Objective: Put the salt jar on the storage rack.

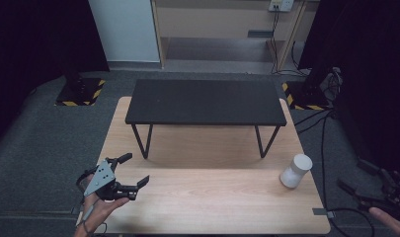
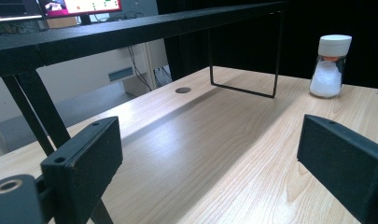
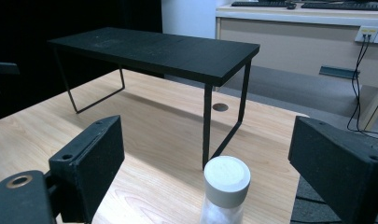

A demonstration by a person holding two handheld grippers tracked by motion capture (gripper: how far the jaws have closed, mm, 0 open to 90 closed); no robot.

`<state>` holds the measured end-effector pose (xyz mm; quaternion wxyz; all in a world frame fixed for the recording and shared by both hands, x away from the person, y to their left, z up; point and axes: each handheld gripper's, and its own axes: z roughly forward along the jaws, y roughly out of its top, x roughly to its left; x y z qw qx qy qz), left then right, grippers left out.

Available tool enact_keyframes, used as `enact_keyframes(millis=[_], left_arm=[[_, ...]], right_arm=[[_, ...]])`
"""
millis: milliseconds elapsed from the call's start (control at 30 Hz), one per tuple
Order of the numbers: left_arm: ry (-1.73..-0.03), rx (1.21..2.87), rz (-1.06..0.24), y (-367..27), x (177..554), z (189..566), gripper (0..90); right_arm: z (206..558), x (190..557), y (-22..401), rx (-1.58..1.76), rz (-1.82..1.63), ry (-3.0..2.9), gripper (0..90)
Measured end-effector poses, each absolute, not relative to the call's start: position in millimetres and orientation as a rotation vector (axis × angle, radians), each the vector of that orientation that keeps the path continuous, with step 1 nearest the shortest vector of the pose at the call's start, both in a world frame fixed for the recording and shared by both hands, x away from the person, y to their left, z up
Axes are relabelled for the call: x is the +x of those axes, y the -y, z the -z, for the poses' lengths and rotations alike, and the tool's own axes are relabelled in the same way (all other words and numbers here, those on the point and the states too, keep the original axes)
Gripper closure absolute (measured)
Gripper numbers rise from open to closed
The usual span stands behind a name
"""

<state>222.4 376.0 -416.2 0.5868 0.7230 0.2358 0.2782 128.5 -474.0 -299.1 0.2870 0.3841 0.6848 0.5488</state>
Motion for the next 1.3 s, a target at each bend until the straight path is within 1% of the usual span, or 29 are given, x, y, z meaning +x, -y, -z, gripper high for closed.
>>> enact_keyframes(millis=[567,767,1133,1300], left_arm=[[-0.549,1.686,-0.647,-375.6,222.3,416.1,5.4],[-0.547,1.690,-0.647,-375.6,222.4,415.8,5.4],[-0.548,1.690,-0.648,-375.6,222.2,415.7,5.5],[-0.548,1.691,-0.648,-375.5,222.1,415.7,5.4]], right_arm=[[306.9,132.0,472.4,1.042,-1.445,-1.851,13.0],[313.1,133.9,469.9,1.055,-1.442,-1.856,11.6],[331.7,137.3,461.1,1.117,-1.390,-1.835,3.9],[342.4,141.6,458.9,1.140,-1.382,-1.845,3.4]])
